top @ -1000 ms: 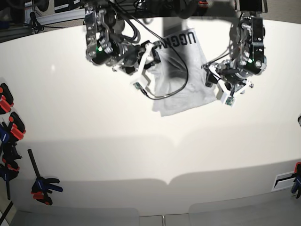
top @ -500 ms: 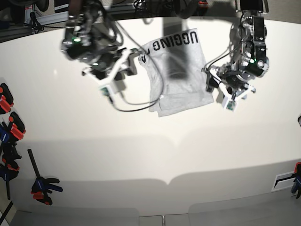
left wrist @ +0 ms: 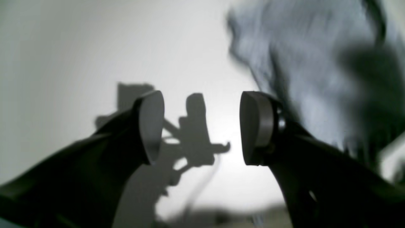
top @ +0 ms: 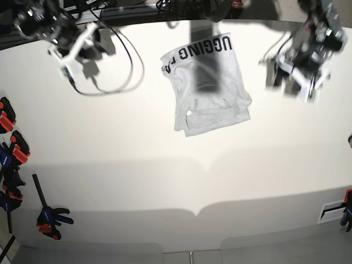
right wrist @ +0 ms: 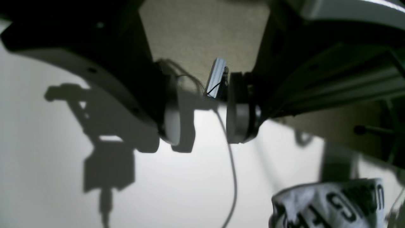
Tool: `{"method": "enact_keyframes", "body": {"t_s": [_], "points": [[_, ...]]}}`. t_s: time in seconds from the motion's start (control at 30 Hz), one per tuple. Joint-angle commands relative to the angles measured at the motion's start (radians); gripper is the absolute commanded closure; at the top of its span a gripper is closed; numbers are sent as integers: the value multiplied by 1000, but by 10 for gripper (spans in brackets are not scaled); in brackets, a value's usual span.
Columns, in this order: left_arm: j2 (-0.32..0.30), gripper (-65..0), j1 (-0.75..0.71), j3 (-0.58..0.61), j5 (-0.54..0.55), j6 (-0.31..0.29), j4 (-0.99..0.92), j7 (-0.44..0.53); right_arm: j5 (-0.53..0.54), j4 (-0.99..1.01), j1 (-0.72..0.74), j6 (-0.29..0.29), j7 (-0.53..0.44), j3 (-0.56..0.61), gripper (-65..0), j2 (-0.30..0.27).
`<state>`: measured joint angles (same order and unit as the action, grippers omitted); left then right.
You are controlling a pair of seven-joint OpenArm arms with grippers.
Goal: Fold the T-shirt properly
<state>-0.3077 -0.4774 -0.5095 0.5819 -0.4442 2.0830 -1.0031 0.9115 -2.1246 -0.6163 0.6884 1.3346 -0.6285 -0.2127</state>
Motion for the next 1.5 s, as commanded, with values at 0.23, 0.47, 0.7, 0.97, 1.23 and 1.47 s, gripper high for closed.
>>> {"method": "enact_keyframes", "body": {"t_s": [0.23, 0.47, 0.7, 0.97, 1.23, 1.47], "points": [[-9, -350, -304, -132, 130, -125, 19, -32, 121, -47, -315, 10, 2, -204, -235, -37], [-3, -350, -507, -114, 126, -227, -52, -13, 95, -1, -517, 10, -64, -151, -235, -38], [-3, -350, -471, 111, -55, -254, -540, 172, -279, 377, -496, 10, -406, 54, -235, -126], [20, -350, -123, 403, -219, -241, -1193, 595, -389, 1025, -178, -51, -708, 436, -235, -261], [131, -350, 157, 441, -541, 16, -1564, 769, -484, 1577, 217, -122, -943, 772, -235, -196], [124, -350, 218, 441, -539, 194, -1612, 797, -605, 1677, 332, -225, -1100, 941, -235, -118]]}}
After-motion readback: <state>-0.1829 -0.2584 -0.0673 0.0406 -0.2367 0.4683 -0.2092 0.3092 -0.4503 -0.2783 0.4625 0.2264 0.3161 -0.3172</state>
